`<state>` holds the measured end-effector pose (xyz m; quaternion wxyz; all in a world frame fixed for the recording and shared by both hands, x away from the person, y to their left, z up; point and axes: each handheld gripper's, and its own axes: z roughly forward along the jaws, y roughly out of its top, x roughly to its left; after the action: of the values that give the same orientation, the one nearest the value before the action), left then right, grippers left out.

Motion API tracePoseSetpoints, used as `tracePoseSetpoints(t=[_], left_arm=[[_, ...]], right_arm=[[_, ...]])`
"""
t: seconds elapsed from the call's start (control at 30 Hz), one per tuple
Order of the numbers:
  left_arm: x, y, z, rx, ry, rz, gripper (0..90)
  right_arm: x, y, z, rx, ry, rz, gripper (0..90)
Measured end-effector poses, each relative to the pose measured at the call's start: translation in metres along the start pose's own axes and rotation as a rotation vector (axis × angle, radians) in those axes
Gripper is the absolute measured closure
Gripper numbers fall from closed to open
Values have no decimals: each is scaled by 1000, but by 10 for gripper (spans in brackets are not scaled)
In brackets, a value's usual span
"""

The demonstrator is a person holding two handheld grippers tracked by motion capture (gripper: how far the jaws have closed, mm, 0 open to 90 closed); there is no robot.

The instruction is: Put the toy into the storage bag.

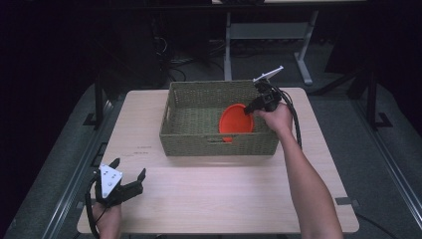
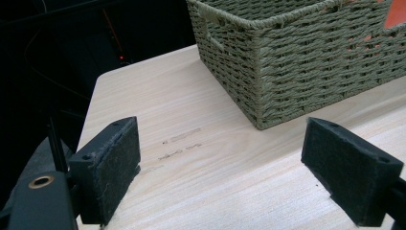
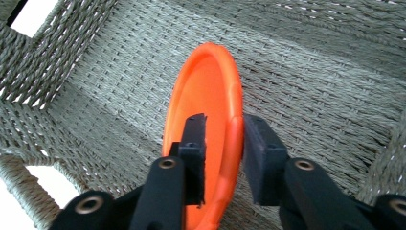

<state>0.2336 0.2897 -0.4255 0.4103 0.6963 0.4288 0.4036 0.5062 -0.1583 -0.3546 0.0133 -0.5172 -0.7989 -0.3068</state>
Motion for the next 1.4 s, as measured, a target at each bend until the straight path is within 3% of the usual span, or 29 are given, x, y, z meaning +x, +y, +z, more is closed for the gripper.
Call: tracePoseSetpoints(t=[0.5, 0.63, 0.67, 0.9, 1.4], left_arm=[[-1, 0, 0, 4, -4, 3, 127], [-1, 0, 0, 5, -4, 4, 127], [-1, 0, 0, 5, -5, 4, 127], [-2, 0, 0, 1, -8, 5, 127], [-2, 0, 1, 5, -9, 7, 127]], right_arm=[[-8, -7, 3, 49, -30, 25, 592], [-7, -8, 2, 64, -97, 0, 583], [-7, -8, -1, 43, -71, 15, 583], [-5, -9, -5, 28, -6, 16, 525], [-3, -18, -13, 6, 66, -2, 402]])
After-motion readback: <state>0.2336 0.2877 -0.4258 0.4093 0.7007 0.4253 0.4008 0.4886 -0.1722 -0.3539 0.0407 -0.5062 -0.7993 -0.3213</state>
